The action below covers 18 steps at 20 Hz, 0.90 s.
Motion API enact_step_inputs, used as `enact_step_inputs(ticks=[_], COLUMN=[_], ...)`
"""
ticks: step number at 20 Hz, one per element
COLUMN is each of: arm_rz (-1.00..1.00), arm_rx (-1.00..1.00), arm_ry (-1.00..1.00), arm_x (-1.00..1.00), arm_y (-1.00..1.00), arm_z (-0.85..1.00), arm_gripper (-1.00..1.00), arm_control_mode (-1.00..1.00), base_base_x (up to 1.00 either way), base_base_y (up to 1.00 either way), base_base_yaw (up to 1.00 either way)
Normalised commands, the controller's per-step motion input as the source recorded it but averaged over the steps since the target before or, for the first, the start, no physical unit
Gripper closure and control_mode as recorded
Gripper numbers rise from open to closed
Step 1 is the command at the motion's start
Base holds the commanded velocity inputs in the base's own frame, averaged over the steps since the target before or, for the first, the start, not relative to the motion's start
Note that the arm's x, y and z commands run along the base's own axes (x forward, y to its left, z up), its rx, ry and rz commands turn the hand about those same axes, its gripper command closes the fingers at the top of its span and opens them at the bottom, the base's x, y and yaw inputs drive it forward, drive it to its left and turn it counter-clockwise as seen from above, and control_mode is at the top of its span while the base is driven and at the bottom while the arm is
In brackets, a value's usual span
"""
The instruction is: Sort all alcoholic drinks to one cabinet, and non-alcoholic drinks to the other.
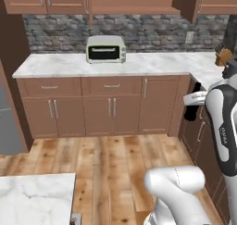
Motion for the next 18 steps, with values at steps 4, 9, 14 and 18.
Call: enact_step_inputs(ticks=[4,9,14,18], arm_rz=[0.00,0.00,0.00,0.00], arm_rx=[0.00,0.00,0.00,0.00], arm_ry=[0.00,0.00,0.00,0.00], arm_x=[0.00,0.00,0.00,0.00], arm_y=[0.00,0.00,0.00,0.00], arm_z=[0.00,0.00,0.00,0.00], arm_gripper=[1.00,1.00,1.00,1.00], arm_control_mode=[1.00,1.00,1.00,1.00], base_base_x=[1.00,1.00,1.00,1.00], base_base_y=[-0.25,-0.11,-0.20,-0.26], base_base_yaw=[0.00,0.00,0.00,0.00])
